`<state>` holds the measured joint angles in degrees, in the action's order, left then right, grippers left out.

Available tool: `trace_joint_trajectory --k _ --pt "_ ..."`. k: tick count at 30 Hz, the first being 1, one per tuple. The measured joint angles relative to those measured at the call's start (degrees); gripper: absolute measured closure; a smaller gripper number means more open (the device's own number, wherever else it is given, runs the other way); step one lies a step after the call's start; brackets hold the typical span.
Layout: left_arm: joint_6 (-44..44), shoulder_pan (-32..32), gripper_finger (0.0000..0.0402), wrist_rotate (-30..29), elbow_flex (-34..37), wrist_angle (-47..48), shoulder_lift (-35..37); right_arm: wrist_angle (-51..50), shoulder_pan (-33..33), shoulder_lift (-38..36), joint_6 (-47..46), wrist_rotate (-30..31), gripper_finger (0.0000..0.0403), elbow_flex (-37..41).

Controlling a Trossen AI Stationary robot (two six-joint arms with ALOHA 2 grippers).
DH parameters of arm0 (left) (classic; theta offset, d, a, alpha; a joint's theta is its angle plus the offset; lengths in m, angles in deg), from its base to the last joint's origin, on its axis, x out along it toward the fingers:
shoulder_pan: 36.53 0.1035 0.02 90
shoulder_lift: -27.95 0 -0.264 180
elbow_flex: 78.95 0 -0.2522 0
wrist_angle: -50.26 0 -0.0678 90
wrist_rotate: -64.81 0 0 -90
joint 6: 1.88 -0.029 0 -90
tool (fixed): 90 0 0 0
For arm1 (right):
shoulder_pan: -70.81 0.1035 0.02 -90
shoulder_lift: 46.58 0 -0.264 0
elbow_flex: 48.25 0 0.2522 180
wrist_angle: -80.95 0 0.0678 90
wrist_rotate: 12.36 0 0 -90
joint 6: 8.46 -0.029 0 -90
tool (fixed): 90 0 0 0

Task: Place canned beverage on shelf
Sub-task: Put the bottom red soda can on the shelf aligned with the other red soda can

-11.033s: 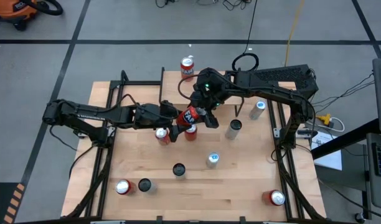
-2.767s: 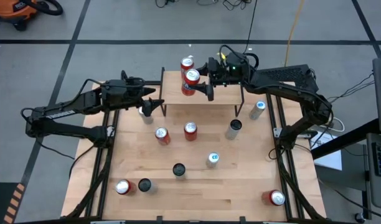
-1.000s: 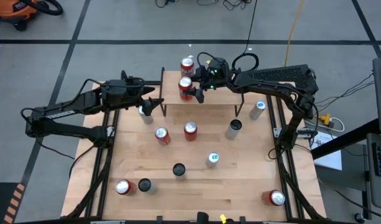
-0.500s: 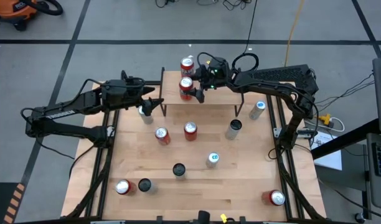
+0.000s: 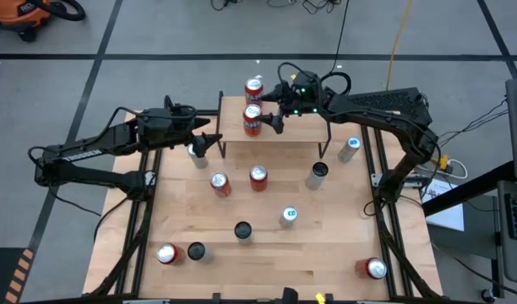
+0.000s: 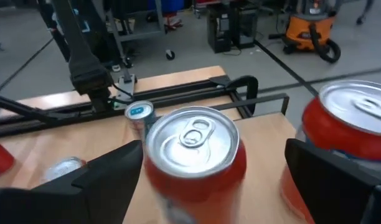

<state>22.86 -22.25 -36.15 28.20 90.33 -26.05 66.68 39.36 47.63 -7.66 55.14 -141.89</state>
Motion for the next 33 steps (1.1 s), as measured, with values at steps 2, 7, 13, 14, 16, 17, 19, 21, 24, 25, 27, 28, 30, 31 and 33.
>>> trace_joint_trajectory --k 2,7,13,14,16,17,19,21,24,25,27,28,30,31,33 --pt "0.02 0.0 0.0004 0.04 0.0 0.0 0.0 -2.99 0.0 -2.02 -1.83 -0.01 0.0034 0.0" --pt "-0.03 0.0 0.0004 0.04 0.0 0.26 0.0 -13.06 1.93 -5.67 -5.7 0.04 0.0035 0.0" --pt "-1.54 0.0 0.0004 1.56 0.0 0.28 0.0 -20.33 6.52 -5.68 -7.57 0.08 0.0045 0.02" --pt "-1.58 0.0 0.0004 1.87 0.0 0.3 0.0 -19.84 7.44 -5.5 -7.62 0.55 0.0052 0.02" --pt "-1.58 0.0 0.0004 2.01 0.0 0.36 0.0 -18.94 8.79 -5.41 -7.57 2.21 0.0072 0.02" --pt "-1.55 0.0 0.0004 2.07 0.0 0.4 0.0 -18.43 9.43 -5.37 -7.37 3.26 0.0084 0.02" --pt "-1.54 0.0 0.0004 2.15 0.0 0.42 0.0 -16.72 10.29 -5.11 -7.06 5.59 0.011 0.01" --pt "-1.53 0.0 0.0004 2.16 0.0 0.42 0.0 -15.59 10.62 -4.64 -7.28 7.57 0.0138 0.0" --pt "-1.51 0.0 0.0004 2.19 0.0 0.42 0.0 -14.13 10.58 -3.64 -9.42 7.75 0.018 0.02" --pt "-1.52 0.0 0.0004 2.18 0.0 0.42 0.0 -13.42 10.58 -3.33 -10.18 7.73 0.0193 0.0" --pt "-1.51 0.0 0.0004 2.2 0.0 0.42 0.0 -13.35 10.56 -2.65 -10.92 7.57 0.022 0.0" --pt "-1.51 0.0 0.0004 2.19 0.0 0.41 0.0 -13.16 10.56 -2.3 -11.02 7.49 0.0233 0.0" --pt "-1.48 0.0 0.0004 2.19 0.0 0.42 0.0 -13.18 10.56 -1.63 -10.81 7.49 0.0259 0.02" --pt "-1.47 0.0 0.0004 2.18 0.0 0.42 0.0 -12.7 10.56 -1.31 -10.49 7.47 0.0271 0.02" --pt "-1.47 0.0 0.0004 2.19 0.0 0.42 0.0 -11.67 10.56 -0.66 -10.35 7.49 0.0295 0.02"
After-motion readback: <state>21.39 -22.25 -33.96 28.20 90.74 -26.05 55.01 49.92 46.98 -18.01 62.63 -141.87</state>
